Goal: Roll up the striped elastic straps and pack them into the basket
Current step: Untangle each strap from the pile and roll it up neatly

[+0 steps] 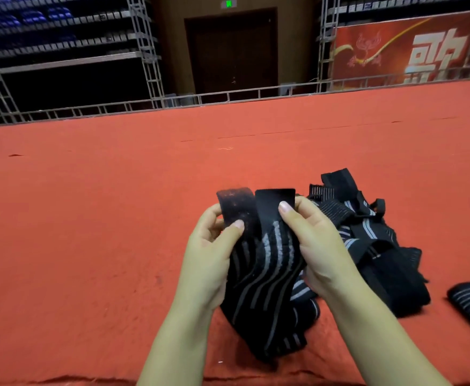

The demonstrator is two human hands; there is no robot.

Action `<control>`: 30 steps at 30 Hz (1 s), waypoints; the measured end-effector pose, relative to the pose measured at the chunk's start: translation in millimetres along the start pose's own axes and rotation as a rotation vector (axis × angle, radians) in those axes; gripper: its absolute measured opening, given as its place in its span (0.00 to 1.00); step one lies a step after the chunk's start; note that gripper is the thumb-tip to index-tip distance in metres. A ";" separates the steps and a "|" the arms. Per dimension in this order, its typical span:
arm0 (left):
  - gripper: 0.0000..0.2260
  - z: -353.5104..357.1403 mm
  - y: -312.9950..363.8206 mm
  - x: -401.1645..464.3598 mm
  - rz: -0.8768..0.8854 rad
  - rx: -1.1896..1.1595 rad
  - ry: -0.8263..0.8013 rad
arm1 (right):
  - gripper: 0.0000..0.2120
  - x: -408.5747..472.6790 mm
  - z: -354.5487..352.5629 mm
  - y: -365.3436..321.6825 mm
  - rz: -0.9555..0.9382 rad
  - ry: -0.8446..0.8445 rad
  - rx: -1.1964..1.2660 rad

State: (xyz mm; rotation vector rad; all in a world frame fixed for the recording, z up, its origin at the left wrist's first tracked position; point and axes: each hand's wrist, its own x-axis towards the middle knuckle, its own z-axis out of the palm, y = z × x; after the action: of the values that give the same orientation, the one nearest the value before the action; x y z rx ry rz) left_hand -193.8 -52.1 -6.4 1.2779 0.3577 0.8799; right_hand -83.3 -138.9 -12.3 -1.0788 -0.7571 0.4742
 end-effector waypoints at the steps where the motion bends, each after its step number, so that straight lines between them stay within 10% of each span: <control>1: 0.11 2.1 1.6 -2.9 0.008 -0.008 -0.016 | 0.11 -4.0 0.2 -2.2 -0.008 -0.012 0.017; 30: 0.13 3.1 15.6 -19.8 0.032 0.030 -0.219 | 0.03 -23.2 7.1 -15.6 -0.169 0.019 -0.053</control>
State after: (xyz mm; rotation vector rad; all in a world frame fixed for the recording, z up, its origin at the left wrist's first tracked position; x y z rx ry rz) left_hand -210.0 -68.3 4.5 1.3957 0.1780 0.7550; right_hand -104.2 -156.8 -3.6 -1.0566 -0.8401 0.3017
